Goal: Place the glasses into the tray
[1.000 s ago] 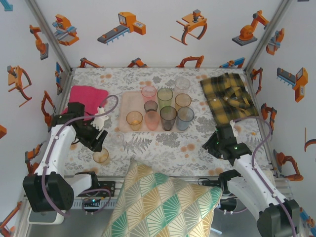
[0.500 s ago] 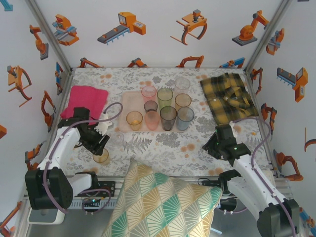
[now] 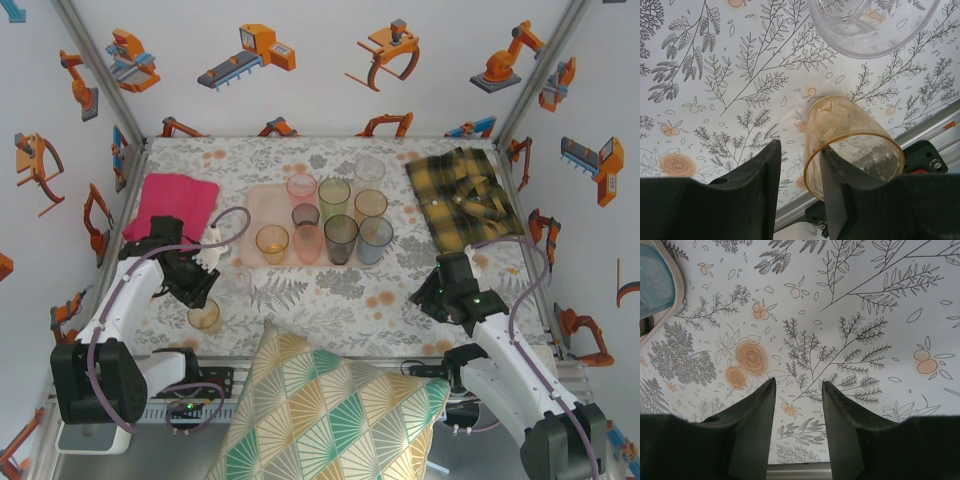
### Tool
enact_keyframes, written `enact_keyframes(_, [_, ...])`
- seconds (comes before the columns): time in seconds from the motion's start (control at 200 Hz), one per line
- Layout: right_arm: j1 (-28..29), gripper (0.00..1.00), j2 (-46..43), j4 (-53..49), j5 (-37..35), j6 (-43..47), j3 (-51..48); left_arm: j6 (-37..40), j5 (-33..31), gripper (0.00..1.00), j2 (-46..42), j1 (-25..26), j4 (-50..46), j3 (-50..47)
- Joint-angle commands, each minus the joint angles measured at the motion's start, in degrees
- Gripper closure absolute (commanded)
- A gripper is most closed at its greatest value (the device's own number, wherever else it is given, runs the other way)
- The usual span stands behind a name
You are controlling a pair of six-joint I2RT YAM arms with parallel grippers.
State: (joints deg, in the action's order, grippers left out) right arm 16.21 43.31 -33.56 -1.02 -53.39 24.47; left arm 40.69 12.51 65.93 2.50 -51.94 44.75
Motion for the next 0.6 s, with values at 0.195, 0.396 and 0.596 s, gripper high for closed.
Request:
enact_keyframes(0.195, [-0.40,0.58,0.51,1.66,-0.40,-0.05,-0.49,-0.65,-0.34,0.73,-0.88,0.62,0.91,-0.30])
enact_keyframes(0.396, [-0.41,0.58,0.81,1.92,-0.30,0.12,-0.57,-1.35,-0.54,0.78,-1.29,0.83,-0.28,0.68])
enact_keyframes(0.596, [-0.44,0.58,0.99,1.96,-0.39,0.21,-0.30,-1.89,-0.39,0.83,-2.26,0.79,-2.48,2.37])
